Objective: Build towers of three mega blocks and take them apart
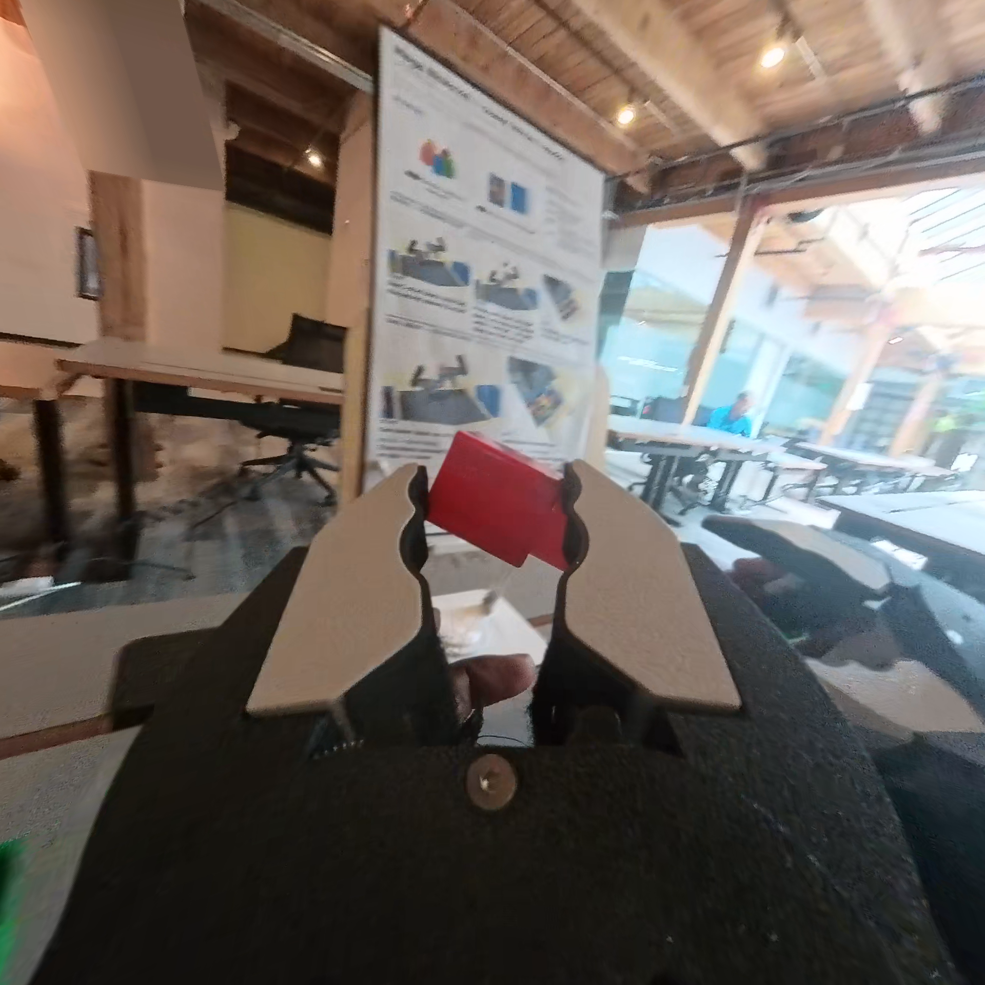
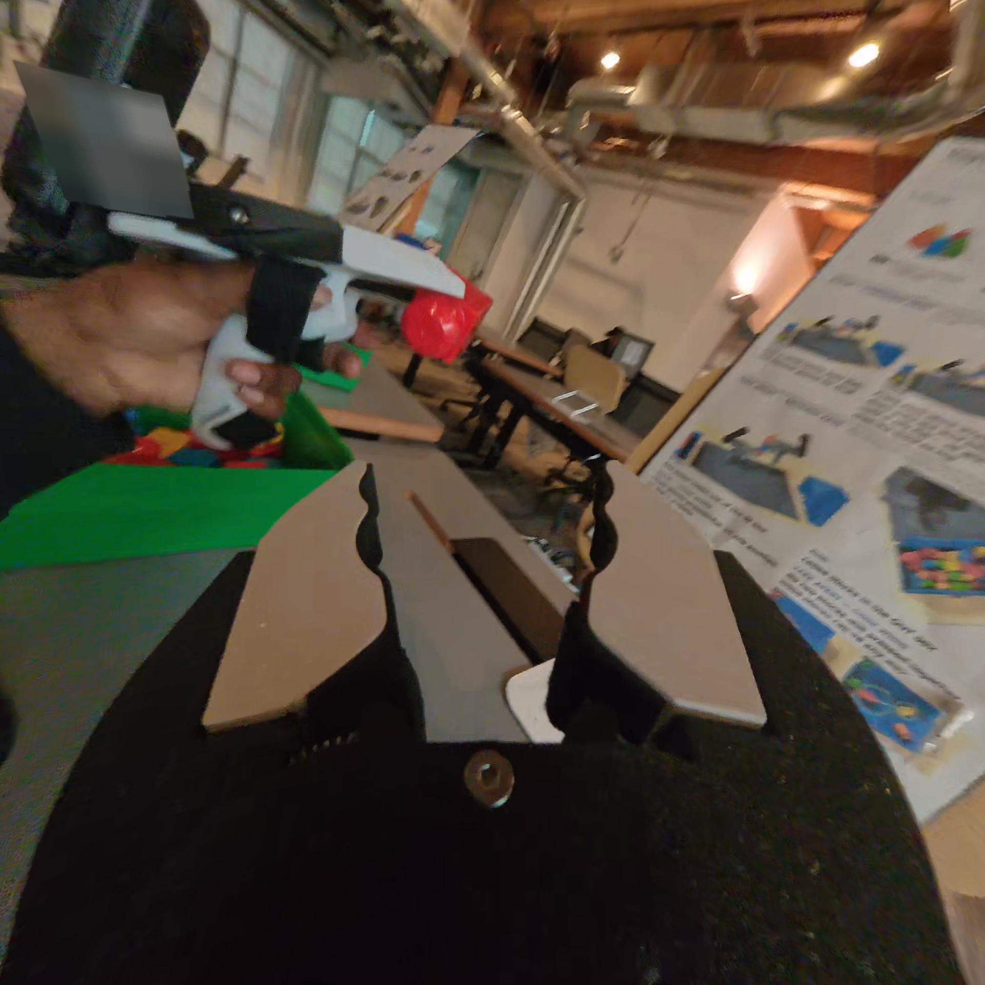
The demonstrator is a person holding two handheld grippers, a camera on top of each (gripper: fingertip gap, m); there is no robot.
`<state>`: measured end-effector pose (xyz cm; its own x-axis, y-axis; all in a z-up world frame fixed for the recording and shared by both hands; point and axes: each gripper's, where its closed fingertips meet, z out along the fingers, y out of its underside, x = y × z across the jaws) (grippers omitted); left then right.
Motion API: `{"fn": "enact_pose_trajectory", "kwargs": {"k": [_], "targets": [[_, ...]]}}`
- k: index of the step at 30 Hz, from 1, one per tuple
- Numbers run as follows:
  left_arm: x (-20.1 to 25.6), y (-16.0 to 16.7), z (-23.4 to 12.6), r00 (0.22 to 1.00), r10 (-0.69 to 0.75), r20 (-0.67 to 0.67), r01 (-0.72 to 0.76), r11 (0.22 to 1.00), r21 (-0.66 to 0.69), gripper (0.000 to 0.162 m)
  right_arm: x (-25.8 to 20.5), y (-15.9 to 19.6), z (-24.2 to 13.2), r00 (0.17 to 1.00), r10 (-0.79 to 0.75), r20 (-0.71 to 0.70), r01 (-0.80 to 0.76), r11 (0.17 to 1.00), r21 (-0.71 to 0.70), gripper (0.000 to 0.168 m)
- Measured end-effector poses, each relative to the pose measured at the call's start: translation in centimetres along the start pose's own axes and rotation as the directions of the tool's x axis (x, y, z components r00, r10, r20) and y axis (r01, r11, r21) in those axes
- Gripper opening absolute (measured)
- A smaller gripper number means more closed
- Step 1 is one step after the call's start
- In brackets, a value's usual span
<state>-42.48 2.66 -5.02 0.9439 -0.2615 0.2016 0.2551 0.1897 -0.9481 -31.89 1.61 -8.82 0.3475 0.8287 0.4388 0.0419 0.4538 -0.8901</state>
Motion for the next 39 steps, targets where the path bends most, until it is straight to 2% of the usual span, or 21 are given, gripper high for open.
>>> {"fn": "enact_pose_trajectory", "kwargs": {"k": [4, 10, 15, 21, 26, 27, 29, 32, 35, 39], "targets": [[4.3, 0.8, 1.8, 0.992, -0.095, -0.078, 0.099, 0.994, 0.050, 0.047, 0.7, -1.8, -0.5, 0.994, -0.001, -0.113, 0.009, 0.998, 0.065, 0.073], [7.9, 2.2, 3.0, 0.980, -0.154, -0.127, 0.163, 0.985, 0.059, 0.047, 1.1, -1.9, -0.6, 0.978, -0.054, -0.201, 0.062, 0.998, 0.031, 0.063], [9.4, 2.8, 3.3, 0.976, -0.155, -0.155, 0.166, 0.984, 0.062, 0.047, 1.1, -2.0, -0.6, 0.983, 0.034, -0.182, -0.025, 0.998, 0.054, 0.049], [10.0, 3.2, 3.5, 0.973, -0.157, -0.167, 0.168, 0.984, 0.051, 0.047, 1.5, -2.2, -0.9, 0.979, 0.067, -0.192, -0.054, 0.996, 0.071, 0.028], [10.1, 3.5, 3.2, 0.975, -0.121, -0.186, 0.126, 0.992, 0.015, 0.047, 1.6, -1.8, -1.0, 0.985, 0.051, -0.166, -0.047, 0.999, 0.026, 0.028], [10.1, 3.6, 3.1, 0.974, -0.088, -0.209, 0.086, 0.996, -0.015, 0.045, 1.5, -1.6, -1.1, 0.989, 0.034, -0.143, -0.034, 0.999, 0.000, 0.028], [9.7, 3.8, 2.7, 0.971, 0.005, -0.241, -0.023, 0.997, -0.073, 0.055, 1.1, -1.2, -1.5, 0.997, 0.018, -0.072, -0.023, 0.998, -0.057, 0.027], [7.5, 3.4, 1.2, 0.956, 0.172, -0.236, -0.207, 0.969, -0.132, 0.058, -0.7, 0.3, -2.4, 0.990, 0.002, 0.141, 0.030, 0.974, -0.224, 0.027], [4.6, 2.8, -0.7, 0.938, 0.301, -0.175, -0.333, 0.922, -0.200, 0.057, -3.7, 3.7, -4.6, 0.926, 0.063, 0.372, 0.120, 0.887, -0.447, 0.027], [1.7, 2.9, -3.1, 0.904, 0.409, -0.124, -0.426, 0.843, -0.329, 0.054, -7.0, 7.7, -7.2, 0.819, 0.151, 0.553, 0.269, 0.750, -0.604, 0.028]]}}
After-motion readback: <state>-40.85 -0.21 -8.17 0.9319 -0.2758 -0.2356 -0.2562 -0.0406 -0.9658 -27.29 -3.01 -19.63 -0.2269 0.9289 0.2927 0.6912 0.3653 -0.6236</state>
